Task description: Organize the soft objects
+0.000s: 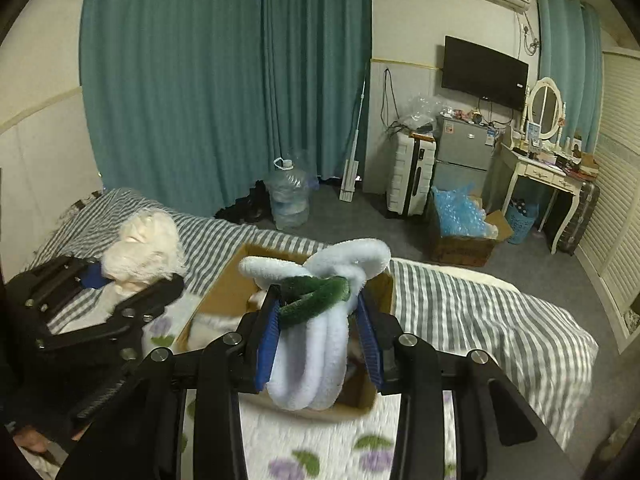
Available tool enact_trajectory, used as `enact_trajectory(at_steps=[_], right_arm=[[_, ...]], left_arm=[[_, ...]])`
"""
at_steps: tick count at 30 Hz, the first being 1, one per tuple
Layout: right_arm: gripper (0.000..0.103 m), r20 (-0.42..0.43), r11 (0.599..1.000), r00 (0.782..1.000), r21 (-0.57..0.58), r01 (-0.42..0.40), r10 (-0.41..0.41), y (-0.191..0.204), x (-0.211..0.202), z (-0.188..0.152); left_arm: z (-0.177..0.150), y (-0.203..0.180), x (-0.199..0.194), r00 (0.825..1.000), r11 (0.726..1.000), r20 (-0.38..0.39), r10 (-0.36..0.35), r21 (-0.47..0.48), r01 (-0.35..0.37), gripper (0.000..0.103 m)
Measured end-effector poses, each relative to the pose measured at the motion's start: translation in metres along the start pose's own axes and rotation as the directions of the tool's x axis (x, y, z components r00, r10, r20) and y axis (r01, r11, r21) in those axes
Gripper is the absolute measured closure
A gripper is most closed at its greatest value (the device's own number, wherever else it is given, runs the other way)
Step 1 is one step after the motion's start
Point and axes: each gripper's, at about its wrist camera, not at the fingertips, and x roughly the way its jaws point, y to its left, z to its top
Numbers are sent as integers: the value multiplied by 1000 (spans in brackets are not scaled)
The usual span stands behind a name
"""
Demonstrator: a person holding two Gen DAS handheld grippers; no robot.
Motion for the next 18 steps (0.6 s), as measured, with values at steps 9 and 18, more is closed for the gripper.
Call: enact_trajectory(at_steps=[9, 18], right_arm=[[43, -82, 998, 996, 63, 25, -20, -30, 101, 8], [19, -33, 993, 999, 117, 36, -33, -45, 92, -2]], left_arm=[[-4, -4, 91, 998, 996, -65, -5, 85, 10, 51], [-7, 3, 90, 999, 999, -22, 42, 10, -42, 15]])
